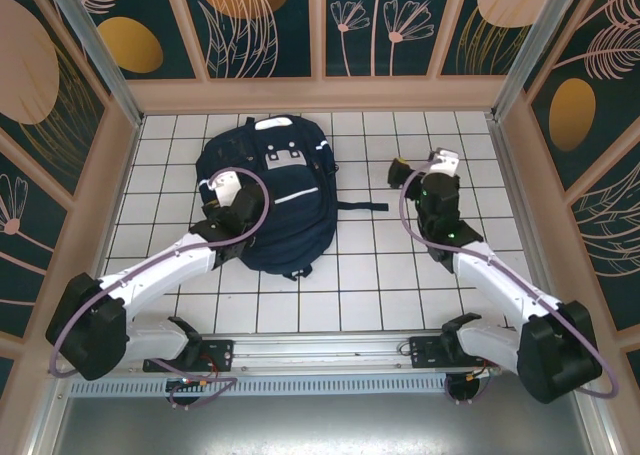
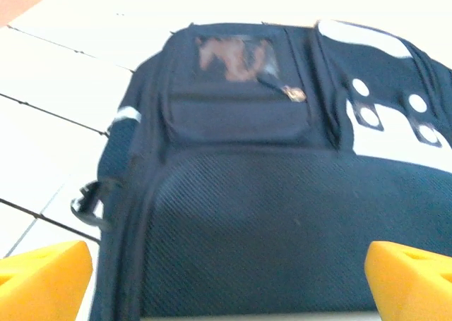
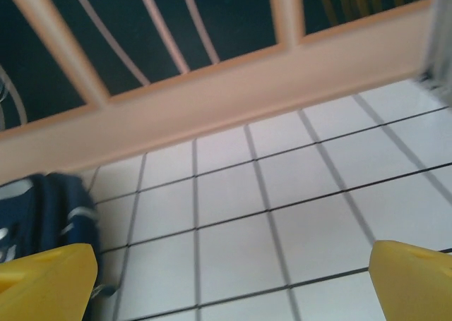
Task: Pack the student bag
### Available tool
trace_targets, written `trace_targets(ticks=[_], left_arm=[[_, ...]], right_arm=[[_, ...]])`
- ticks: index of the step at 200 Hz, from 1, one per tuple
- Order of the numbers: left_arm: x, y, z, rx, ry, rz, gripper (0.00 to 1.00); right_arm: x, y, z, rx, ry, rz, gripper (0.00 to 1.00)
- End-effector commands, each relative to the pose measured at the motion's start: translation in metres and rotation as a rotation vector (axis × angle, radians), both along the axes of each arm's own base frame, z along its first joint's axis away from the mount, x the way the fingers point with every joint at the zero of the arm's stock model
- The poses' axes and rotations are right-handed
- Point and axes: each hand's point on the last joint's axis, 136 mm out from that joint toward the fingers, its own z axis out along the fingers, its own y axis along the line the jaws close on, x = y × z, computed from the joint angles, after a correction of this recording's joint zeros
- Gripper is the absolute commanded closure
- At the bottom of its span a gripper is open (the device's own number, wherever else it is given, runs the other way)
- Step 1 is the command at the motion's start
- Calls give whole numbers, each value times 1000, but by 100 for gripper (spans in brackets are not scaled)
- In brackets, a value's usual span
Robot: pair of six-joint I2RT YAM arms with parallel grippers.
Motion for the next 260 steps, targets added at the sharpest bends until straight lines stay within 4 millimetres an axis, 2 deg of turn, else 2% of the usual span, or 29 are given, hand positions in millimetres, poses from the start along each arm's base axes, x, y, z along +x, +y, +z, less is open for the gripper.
trace_targets(ticks=[1, 18, 58, 76, 87, 101, 119, 151, 161, 192, 207, 219, 237, 245, 254, 260], left_arm=[[14, 36, 28, 84, -125, 138, 2], [11, 66, 30, 145, -143, 196, 2], [-3, 133, 35, 251, -250, 245, 1], [-4, 162, 21, 249, -239, 308, 2], [-3, 170, 6, 239, -239, 310, 1], [1, 173, -14, 229, -231, 307, 2], [10, 167, -30, 223, -238, 261, 1], [27, 157, -29, 243, -240, 180, 1], [27, 157, -26, 247, -259, 162, 1], [17, 151, -13, 269, -373, 92, 1], [15, 151, -19, 255, -401, 68, 1], [23, 138, -23, 257, -383, -17, 1], [18, 136, -29, 246, -400, -53, 1], [18, 135, -28, 250, -418, -58, 1], [23, 133, -31, 247, -385, -67, 1], [25, 133, -32, 247, -382, -69, 1]], right_arm=[[0, -13, -18, -83, -14, -37, 1], [2, -26, -40, -168, 35, -92, 1], [4, -90, -63, -206, 63, -315, 1], [7, -107, -65, -206, 53, -355, 1], [9, -113, -69, -198, 36, -357, 1], [11, -120, -75, -179, 16, -353, 1], [8, -124, -77, -214, -26, -349, 1], [6, -118, -88, -205, -64, -277, 1], [5, -116, -95, -210, -66, -261, 1], [4, -113, -95, -189, -83, -213, 1], [4, -112, -95, -186, -82, -201, 1], [7, -110, -97, -181, -76, -176, 1], [10, -106, -102, -163, -64, -117, 1], [7, -105, -107, -155, -74, -103, 1], [2, -108, -99, -160, -124, -123, 1], [3, -108, -105, -152, -90, -121, 1]])
